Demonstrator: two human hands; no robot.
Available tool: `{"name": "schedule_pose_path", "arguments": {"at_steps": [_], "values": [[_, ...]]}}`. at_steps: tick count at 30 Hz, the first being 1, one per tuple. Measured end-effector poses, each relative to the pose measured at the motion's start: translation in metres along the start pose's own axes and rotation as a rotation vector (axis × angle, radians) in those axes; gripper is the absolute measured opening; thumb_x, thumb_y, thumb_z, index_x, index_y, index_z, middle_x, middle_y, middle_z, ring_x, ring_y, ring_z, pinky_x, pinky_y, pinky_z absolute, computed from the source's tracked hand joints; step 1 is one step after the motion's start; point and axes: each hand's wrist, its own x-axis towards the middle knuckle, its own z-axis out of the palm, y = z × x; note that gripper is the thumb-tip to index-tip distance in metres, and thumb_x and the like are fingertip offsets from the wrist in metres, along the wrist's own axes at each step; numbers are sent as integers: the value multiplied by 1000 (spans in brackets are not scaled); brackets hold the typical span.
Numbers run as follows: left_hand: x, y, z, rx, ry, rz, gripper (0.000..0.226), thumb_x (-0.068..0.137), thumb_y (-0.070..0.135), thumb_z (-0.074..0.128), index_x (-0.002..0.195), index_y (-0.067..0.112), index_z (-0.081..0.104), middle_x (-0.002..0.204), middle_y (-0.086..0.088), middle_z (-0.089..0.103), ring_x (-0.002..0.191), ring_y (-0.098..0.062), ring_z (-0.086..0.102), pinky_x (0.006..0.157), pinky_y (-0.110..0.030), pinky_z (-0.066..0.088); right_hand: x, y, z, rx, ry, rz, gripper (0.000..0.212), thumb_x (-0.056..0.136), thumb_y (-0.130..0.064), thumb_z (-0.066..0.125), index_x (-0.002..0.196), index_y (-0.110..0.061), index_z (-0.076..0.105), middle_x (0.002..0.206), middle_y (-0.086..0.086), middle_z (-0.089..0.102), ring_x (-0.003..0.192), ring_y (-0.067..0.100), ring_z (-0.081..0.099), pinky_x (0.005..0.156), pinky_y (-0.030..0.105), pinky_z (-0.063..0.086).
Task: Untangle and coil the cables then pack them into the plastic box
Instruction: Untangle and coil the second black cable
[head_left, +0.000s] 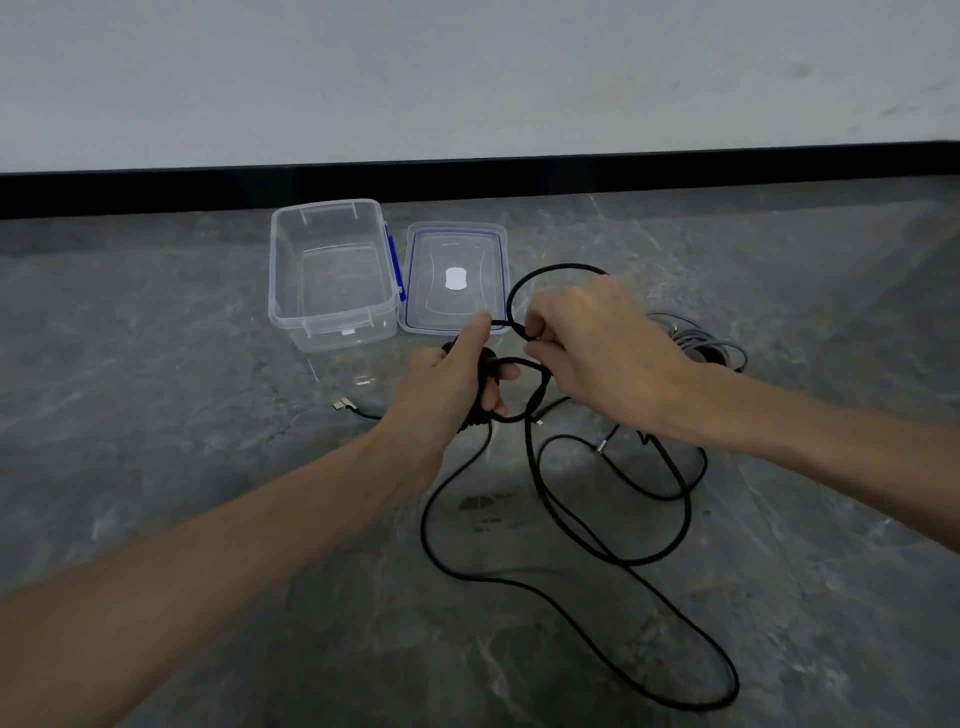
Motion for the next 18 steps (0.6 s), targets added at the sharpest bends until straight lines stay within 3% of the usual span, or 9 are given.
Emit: {"name": "schedule_pose_path", "arguments": {"at_steps": [3, 7, 10, 12, 16, 18], "values": [[0, 0, 0, 27, 42, 4, 40, 99, 44, 46, 82, 12, 63, 54, 2, 61, 44, -8, 52, 68, -29, 46, -3, -3, -1, 20, 11, -13, 8, 89, -6, 61, 85, -1, 67, 78, 10, 67, 74, 23, 61, 72, 38, 50], [1, 0, 1, 34, 102, 29, 41, 99, 38, 47, 72, 10, 60, 50, 4, 62, 41, -6, 48, 67, -31, 47, -5, -5, -5, 107, -1, -6, 10, 88, -6, 64, 95, -4, 70, 87, 7, 71, 83, 19, 66, 77, 31, 53], [2, -3, 1, 88, 159, 56, 43, 99, 38, 48, 67, 13, 61, 61, -4, 67, 47, -11, 48, 70, -38, 49, -6, -5, -9, 188, -52, 25, 20, 87, -6, 66, 107, -6, 70, 86, 2, 72, 71, 1, 60, 71, 9, 45], [4, -6, -2, 131, 188, 63, 42, 99, 38, 47, 67, 16, 62, 73, -8, 71, 55, -15, 49, 70, -38, 49, -8, -5, -14, 216, -37, -4, 18, 85, -1, 67, 100, -8, 74, 83, -1, 72, 60, -8, 52, 62, 0, 40], [12, -11, -9, 178, 258, 21, 43, 99, 36, 46, 65, 16, 64, 69, -8, 66, 60, -17, 52, 69, -33, 48, -13, -5, -22, 263, -33, -75, 16, 84, 4, 65, 87, -9, 72, 79, -1, 69, 63, 2, 57, 66, 12, 45], [18, -14, -15, 161, 302, -10, 39, 98, 34, 47, 69, 15, 64, 76, -11, 68, 62, -18, 53, 70, -35, 50, -15, -5, -28, 530, -156, -27, 17, 89, 5, 60, 89, -11, 65, 81, -2, 63, 64, -2, 56, 59, 11, 42]]}}
